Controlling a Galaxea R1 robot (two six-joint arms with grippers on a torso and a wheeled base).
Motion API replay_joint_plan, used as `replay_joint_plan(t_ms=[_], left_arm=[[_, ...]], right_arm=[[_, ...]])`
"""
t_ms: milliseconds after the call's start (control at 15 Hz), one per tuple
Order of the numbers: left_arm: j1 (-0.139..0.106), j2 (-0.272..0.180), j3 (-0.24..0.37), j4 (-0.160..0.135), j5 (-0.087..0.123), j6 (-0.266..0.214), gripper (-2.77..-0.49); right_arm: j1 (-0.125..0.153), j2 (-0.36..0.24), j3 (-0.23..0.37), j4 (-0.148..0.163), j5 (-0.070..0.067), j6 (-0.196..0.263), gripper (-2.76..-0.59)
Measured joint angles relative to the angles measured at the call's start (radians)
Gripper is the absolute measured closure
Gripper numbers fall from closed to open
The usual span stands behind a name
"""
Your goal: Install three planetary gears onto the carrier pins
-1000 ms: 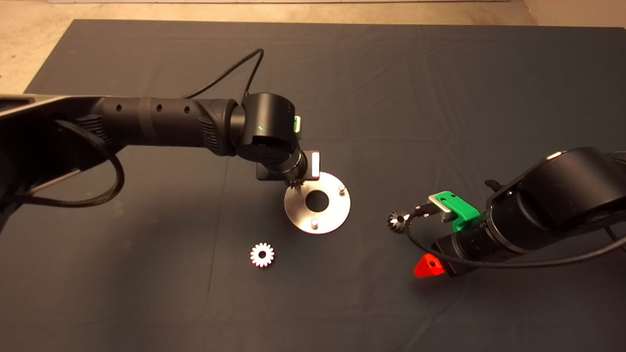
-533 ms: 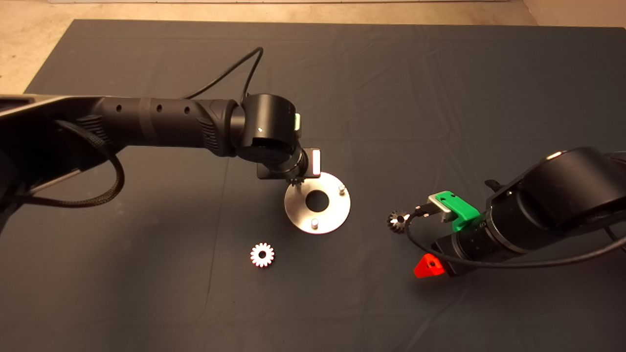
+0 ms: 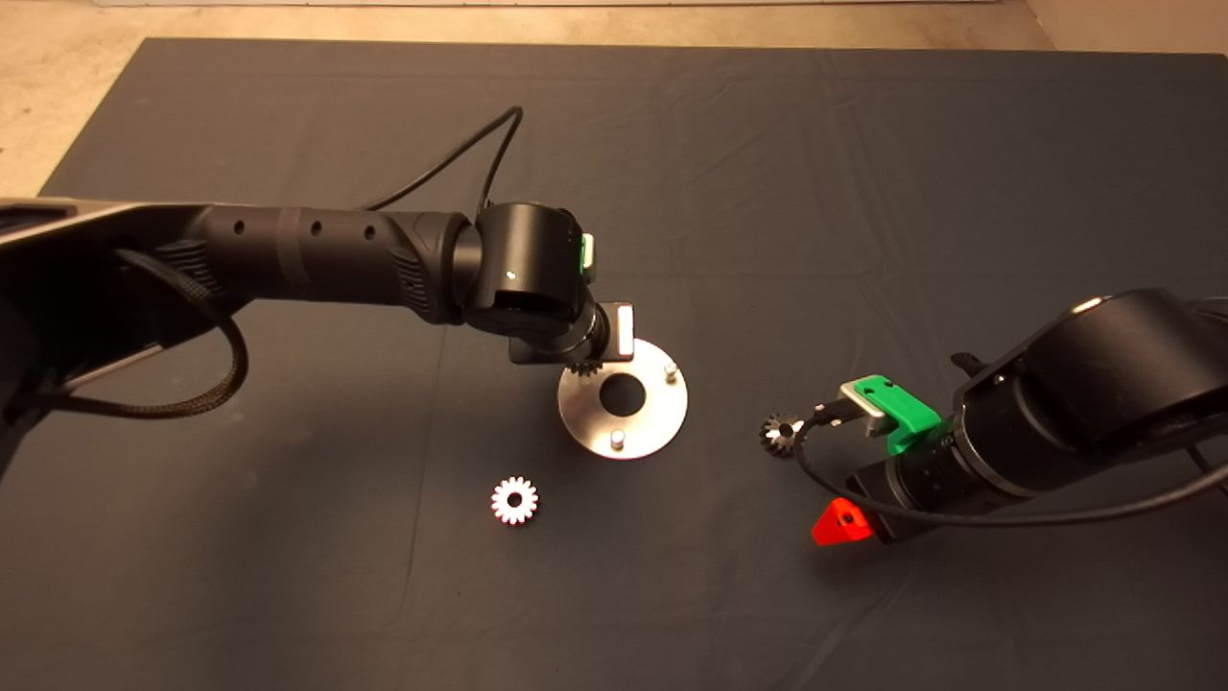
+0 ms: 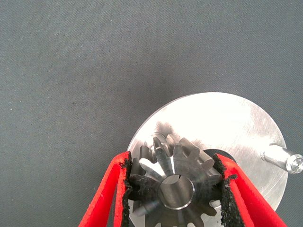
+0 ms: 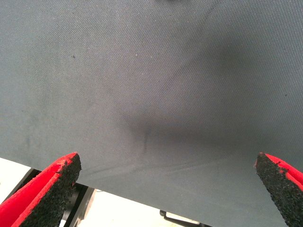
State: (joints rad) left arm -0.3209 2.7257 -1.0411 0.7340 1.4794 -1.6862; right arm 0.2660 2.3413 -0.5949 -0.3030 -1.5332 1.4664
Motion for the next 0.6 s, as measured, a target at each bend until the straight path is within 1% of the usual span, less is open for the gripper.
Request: replay_joint_plan(t_ms=[133, 267, 400, 467, 600], left_arm=[[0.000, 0.000, 0.000, 0.026, 0.000, 0.000, -0.95], [0.005, 0.000, 0.000, 0.033, 0.001, 0.001, -0.95], [0.025, 0.000, 0.000, 0.048, 0.003, 0.001, -0.95], [0.027, 0.000, 0.002, 0.056, 0.003, 0.001, -0.95], [0.028, 0.000, 0.003, 0.059, 0.004, 0.002, -0.95]], right_arm=[[0.000, 0.000, 0.000, 0.000, 0.000, 0.000, -2.75], [0.000, 0.000, 0.000, 0.000, 0.000, 0.000, -2.75], [0.000, 0.000, 0.000, 0.000, 0.000, 0.000, -2.75], [0.000, 0.000, 0.000, 0.000, 0.001, 0.000, -2.75], [0.000, 0.000, 0.000, 0.000, 0.001, 0.000, -2.75]])
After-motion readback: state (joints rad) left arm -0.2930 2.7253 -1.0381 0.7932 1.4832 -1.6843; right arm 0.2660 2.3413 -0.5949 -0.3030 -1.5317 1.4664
